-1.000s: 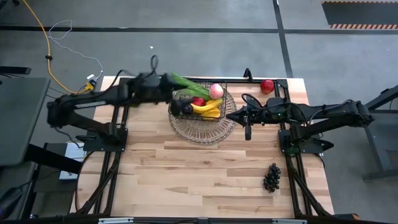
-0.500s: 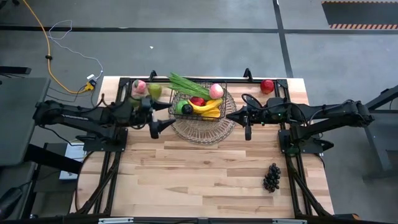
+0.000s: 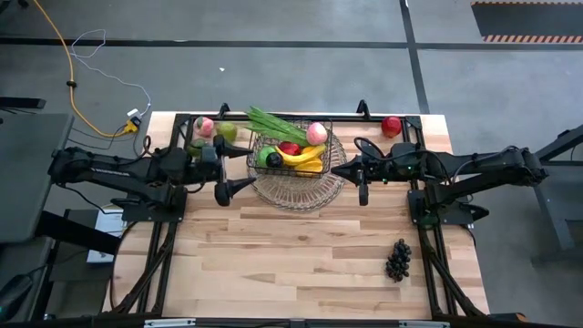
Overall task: Build produce basket
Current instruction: Put the pomegranate into the black wire basket
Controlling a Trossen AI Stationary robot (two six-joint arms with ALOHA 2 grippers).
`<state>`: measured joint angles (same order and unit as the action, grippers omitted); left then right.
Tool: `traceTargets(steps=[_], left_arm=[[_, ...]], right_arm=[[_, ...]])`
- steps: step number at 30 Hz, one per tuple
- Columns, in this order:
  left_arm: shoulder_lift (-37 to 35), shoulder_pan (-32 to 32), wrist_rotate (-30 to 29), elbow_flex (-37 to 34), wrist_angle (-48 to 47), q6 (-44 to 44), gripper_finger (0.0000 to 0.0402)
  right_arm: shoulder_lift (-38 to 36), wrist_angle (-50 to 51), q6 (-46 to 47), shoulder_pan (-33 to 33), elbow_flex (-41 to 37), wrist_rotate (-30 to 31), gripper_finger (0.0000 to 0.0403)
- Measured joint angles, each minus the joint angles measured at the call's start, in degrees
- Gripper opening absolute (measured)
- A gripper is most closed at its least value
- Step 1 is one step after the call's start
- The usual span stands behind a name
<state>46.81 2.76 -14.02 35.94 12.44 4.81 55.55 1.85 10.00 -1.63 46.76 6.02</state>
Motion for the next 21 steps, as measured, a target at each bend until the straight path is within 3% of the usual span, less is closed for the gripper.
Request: traceTargets(steps=[4, 21], left_arm=[[0.0, 0.0, -0.1, 0.0, 0.2, -5.3, 0.0392], [0.0, 0.0, 0.1, 0.0, 0.3, -5.0, 0.0392]], right_arm=[[0.0, 0.0, 0.0, 0.0, 0.0, 0.0, 0.0], [0.0, 0.0, 0.0, 0.0, 0.0, 0.0, 0.0]])
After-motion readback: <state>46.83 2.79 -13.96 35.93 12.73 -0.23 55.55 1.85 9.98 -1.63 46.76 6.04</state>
